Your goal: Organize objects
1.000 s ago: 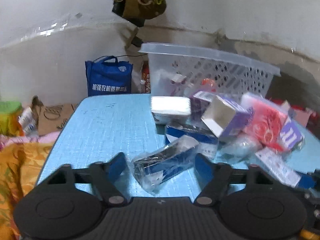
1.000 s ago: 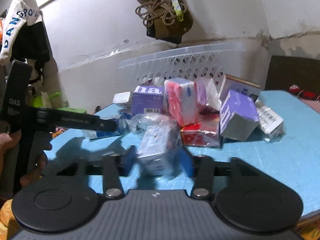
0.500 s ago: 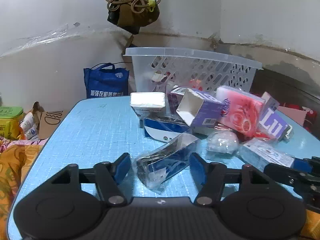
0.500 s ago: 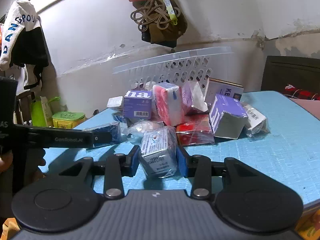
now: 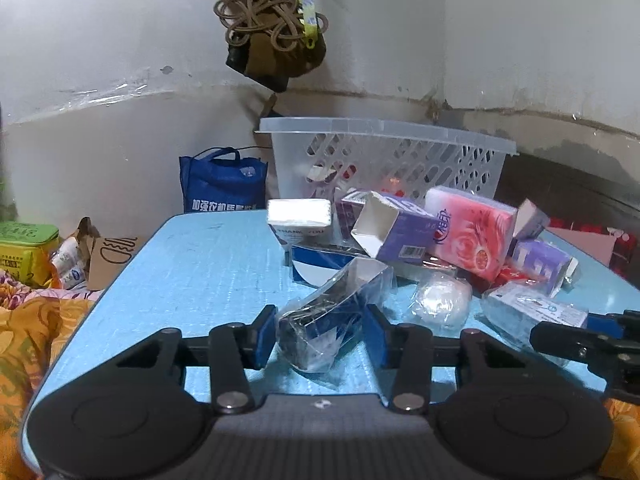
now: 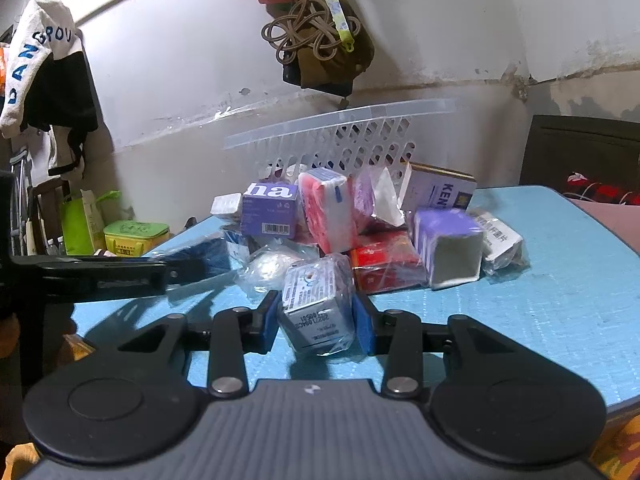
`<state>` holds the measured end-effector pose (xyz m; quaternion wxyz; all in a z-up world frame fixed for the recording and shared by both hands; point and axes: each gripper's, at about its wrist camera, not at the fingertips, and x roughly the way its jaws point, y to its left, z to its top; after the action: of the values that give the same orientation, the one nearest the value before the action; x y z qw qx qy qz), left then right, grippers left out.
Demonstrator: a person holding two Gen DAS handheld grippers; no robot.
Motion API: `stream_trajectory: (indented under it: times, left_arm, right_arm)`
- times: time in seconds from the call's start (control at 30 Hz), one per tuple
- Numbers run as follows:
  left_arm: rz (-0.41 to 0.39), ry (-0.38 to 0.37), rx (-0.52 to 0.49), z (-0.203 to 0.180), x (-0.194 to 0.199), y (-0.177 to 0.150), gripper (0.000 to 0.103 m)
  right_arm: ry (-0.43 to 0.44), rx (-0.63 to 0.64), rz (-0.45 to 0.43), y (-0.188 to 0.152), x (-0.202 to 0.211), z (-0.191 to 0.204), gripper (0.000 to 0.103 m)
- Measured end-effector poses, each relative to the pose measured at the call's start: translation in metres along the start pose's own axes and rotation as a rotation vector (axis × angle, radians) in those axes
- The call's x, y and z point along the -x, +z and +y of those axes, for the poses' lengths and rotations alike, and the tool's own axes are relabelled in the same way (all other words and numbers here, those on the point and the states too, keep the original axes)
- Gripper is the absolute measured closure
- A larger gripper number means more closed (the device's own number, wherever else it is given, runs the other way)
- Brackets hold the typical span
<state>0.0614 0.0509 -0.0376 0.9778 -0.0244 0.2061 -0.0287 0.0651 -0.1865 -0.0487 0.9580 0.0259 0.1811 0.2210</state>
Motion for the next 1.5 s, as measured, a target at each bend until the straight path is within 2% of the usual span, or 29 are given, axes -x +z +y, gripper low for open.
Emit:
stream_trajectory:
  times: [0.67,1.07,1.2,1.33,1.43,1.5]
  left_arm:
    - [-0.076,0.015,0.021,0.003,0.029,0.020,0.054]
    - [-0.130,-0.027,0.015,-0.005,0.032,0.046,0.054]
    - [-0.169,-0.048,0.008,-0.008,0.029,0.073,0.054]
    - [-0.216,-0.080,0.006,-0.012,0.016,0.122,0.054]
    - [-0.197,-0.108,0.020,-0.014,-0.012,0.161,0.054]
    - [-0.165,-0.088,0.013,-0.018,-0.040,0.182,0.053]
  right_arm:
    - [-0.038,0.028,-0.063,0.022,0.023,0.002,0.061]
    - [-0.075,0.081,-0.125,0.053,0.024,0.002,0.061]
    - [-0.064,0.096,-0.161,0.077,0.022,-0.001,0.061]
    - [-0.039,0.099,-0.205,0.116,0.011,-0.006,0.061]
    - [-0.026,0.101,-0.215,0.156,-0.015,-0.012,0.061]
    - [-0.071,0.133,-0.195,0.175,-0.040,-0.014,0.061]
